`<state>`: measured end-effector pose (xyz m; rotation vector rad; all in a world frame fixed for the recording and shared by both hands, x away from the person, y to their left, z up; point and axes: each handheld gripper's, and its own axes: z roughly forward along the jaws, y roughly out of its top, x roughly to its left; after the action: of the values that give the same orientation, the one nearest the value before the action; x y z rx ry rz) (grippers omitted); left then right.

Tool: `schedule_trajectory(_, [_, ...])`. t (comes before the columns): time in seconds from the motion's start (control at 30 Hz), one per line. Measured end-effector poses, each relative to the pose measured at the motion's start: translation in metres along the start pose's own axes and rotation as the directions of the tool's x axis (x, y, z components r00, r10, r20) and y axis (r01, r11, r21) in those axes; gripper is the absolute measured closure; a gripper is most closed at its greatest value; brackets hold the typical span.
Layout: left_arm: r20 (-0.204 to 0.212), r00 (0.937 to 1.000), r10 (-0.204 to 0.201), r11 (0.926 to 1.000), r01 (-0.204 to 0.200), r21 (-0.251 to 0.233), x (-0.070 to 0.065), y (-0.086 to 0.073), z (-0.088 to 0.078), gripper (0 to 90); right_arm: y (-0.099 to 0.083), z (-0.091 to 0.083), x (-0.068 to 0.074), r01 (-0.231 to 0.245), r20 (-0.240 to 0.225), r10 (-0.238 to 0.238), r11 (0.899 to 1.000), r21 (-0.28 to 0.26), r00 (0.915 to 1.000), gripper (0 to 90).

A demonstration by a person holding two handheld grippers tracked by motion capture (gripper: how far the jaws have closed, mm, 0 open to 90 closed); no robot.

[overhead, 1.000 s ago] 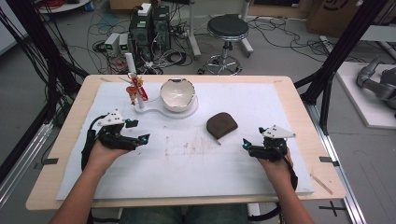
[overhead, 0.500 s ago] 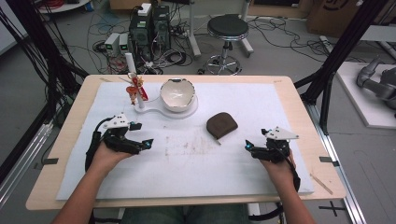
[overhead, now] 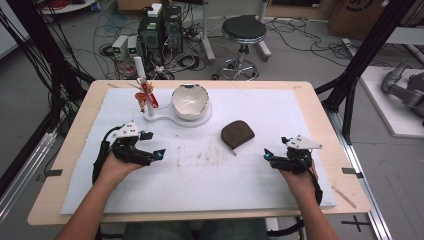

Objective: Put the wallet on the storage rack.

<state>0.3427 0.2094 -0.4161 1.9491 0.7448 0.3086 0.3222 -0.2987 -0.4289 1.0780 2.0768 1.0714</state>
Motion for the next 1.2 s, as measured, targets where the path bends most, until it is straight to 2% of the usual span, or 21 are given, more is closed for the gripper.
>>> schedule_trajectory(0.23, [-0.019,0.9997,-0.013,0.9999,0.012,-0.012,-0.006,0.005,0.001,14.9,-0.001,-0.001,0.000,-0.004,0.000,0.004,1.000,-0.003,1.0000,21.3])
schedule_trajectory(0.47, [-0.030,0.9995,-0.009,0.9998,0.009,-0.017,-0.014,0.016,0.016,14.7,-0.003,-0.008,-0.001,-0.007,0.007,0.007,1.000,-0.010,0.9999,21.3])
schedule_trajectory(0.53, [-0.031,0.9995,-0.003,0.9999,0.003,-0.011,-0.020,0.025,0.028,13.5,-0.006,-0.012,-0.002,-0.011,0.011,0.011,1.000,-0.010,0.9999,21.3])
schedule_trajectory(0.57, [-0.031,0.9995,-0.003,0.9999,0.003,-0.011,-0.020,0.025,0.028,13.1,-0.007,-0.013,-0.002,-0.010,0.012,0.011,1.000,-0.010,0.9999,21.3])
schedule_trajectory(0.67, [-0.029,0.9995,0.010,0.9998,-0.010,0.020,-0.025,0.036,0.044,11.4,-0.010,-0.018,-0.004,-0.019,0.020,0.020,1.000,-0.011,0.9996,21.3])
schedule_trajectory(0.7, [-0.029,0.9995,0.010,0.9998,-0.010,0.020,-0.025,0.036,0.044,11.2,-0.010,-0.018,-0.004,-0.019,0.020,0.020,1.000,-0.011,0.9996,21.3])
schedule_trajectory(0.77, [-0.021,0.9997,0.015,0.9990,-0.014,0.042,-0.031,0.041,0.059,10.4,-0.014,-0.023,-0.005,-0.023,0.025,0.023,1.000,-0.010,0.9994,21.3])
schedule_trajectory(0.8, [-0.021,0.9997,0.015,0.9990,-0.014,0.042,-0.031,0.041,0.059,10.1,-0.014,-0.023,-0.005,-0.023,0.025,0.023,1.000,-0.010,0.9994,21.3])
schedule_trajectory(0.9, [-0.014,0.9996,0.024,0.9983,-0.024,0.054,-0.036,0.046,0.074,9.8,-0.016,-0.026,-0.005,-0.024,0.030,0.024,1.000,-0.010,0.9992,21.3])
schedule_trajectory(0.93, [-0.012,0.9994,0.034,0.9977,-0.033,0.060,-0.039,0.049,0.084,8.5,-0.018,-0.029,-0.006,-0.025,0.034,0.026,1.000,-0.009,0.9991,21.3])
schedule_trajectory(0.97, [-0.012,0.9994,0.034,0.9977,-0.033,0.060,-0.039,0.049,0.084,8.4,-0.019,-0.030,-0.006,-0.025,0.036,0.026,1.000,-0.007,0.9990,21.3])
schedule_trajectory(1.0, [-0.001,0.9991,0.041,0.9968,-0.041,0.069,-0.042,0.052,0.094,8.4,-0.020,-0.031,-0.006,-0.027,0.037,0.027,1.000,-0.008,0.9989,21.3])
schedule_trajectory(1.1, [0.001,0.9986,0.052,0.9949,-0.052,0.086,-0.048,0.056,0.110,8.4,-0.021,-0.033,-0.007,-0.027,0.041,0.027,1.000,-0.009,0.9988,21.3])
schedule_trajectory(1.13, [0.001,0.9986,0.052,0.9949,-0.052,0.086,-0.048,0.056,0.110,8.4,-0.021,-0.033,-0.007,-0.027,0.041,0.027,1.000,-0.009,0.9988,21.3])
schedule_trajectory(1.2, [0.010,0.9982,0.059,0.9933,-0.059,0.100,-0.055,0.060,0.126,8.3,-0.022,-0.034,-0.008,-0.033,0.046,0.034,0.999,-0.008,0.9984,21.3])
